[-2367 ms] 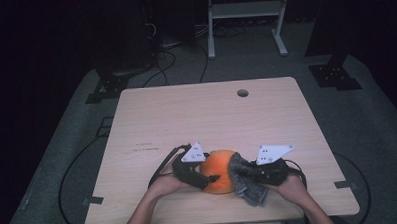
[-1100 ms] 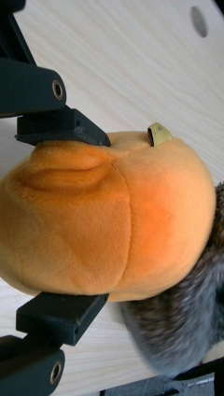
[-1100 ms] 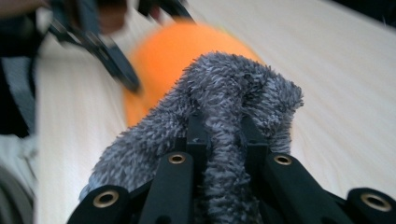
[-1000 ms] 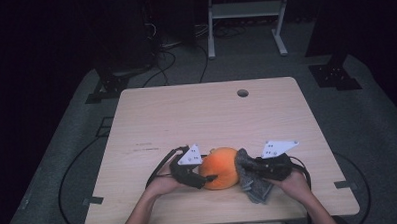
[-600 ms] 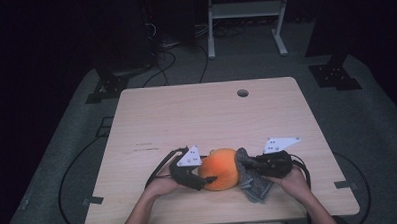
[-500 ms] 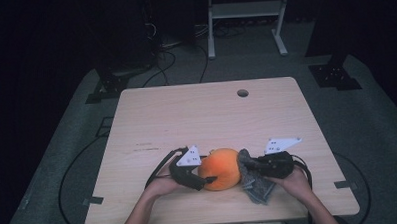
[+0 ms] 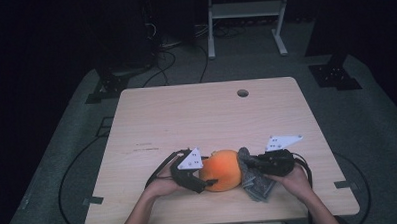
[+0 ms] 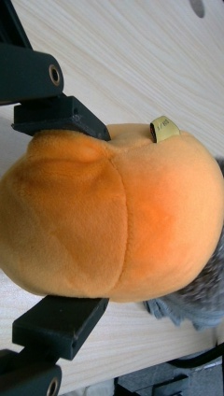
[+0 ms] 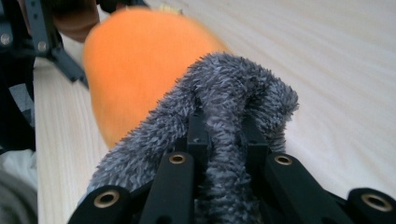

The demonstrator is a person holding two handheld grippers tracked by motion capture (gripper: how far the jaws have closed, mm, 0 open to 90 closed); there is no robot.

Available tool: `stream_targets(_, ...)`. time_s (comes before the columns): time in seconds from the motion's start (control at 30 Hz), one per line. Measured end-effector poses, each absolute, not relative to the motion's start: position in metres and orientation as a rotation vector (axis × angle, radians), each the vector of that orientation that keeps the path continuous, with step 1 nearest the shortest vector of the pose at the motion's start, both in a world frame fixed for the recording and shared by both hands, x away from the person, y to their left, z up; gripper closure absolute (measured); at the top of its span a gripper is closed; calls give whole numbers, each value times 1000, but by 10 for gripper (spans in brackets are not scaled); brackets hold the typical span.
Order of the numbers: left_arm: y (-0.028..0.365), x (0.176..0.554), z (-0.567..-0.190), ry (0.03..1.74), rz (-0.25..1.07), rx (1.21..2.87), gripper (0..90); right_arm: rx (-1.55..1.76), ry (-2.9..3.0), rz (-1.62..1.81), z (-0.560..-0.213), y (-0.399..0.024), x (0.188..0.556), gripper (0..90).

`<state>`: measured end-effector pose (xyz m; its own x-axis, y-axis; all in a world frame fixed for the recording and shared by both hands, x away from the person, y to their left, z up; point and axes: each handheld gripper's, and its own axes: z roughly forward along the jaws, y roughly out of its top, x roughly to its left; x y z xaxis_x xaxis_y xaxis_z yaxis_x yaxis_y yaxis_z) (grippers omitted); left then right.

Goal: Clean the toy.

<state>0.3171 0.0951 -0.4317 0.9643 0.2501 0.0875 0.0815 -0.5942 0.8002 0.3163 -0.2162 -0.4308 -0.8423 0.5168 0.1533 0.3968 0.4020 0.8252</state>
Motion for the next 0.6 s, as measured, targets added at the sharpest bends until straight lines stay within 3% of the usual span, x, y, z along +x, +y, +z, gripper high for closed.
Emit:
stream_targets(0.23,97,322,-433,294,213,2191,243,664,2499,1534,-416,-208,298,780)
stream_targets(0.47,97,325,-432,336,207,2196,241,671,2550,1344,-428,-204,301,780)
stream_targets(0.6,92,322,-430,328,226,2206,243,621,2491,1489,-413,-201,293,780)
